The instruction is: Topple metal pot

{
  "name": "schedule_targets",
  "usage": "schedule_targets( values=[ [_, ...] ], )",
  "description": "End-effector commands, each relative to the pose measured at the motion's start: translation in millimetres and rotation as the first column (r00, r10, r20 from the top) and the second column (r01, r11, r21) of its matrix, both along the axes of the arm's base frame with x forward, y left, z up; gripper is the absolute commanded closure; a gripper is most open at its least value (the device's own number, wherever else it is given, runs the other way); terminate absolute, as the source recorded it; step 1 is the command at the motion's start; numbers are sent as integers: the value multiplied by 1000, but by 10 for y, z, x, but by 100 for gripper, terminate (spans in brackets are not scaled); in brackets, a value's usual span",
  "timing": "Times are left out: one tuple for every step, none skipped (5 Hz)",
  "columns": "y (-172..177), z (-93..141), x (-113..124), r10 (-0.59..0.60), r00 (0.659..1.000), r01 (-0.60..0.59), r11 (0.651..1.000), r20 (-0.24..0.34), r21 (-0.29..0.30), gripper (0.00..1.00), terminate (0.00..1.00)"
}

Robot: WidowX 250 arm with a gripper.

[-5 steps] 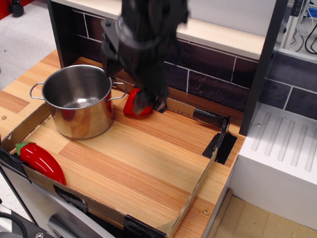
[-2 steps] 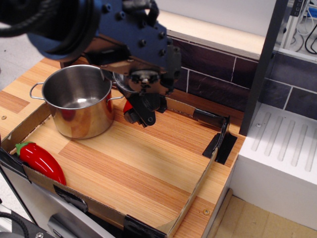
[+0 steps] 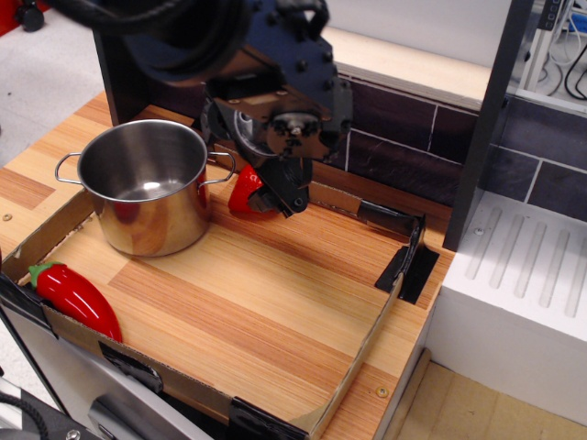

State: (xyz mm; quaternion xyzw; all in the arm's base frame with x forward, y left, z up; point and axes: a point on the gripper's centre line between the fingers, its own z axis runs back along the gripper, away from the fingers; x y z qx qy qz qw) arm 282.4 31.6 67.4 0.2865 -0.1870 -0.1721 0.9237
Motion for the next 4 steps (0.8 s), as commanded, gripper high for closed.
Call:
schedule_targets(
  values=[
    [177,-45,216,49,998,-51,998,47,41,0,0],
    [252,-76,163,38,998,-40,997,42,63,0,0],
    [289,-66,76,30,999,-33,997,42,72,0,0],
    [333,-56,31,39,998,-42,997,48,62,0,0]
  ],
)
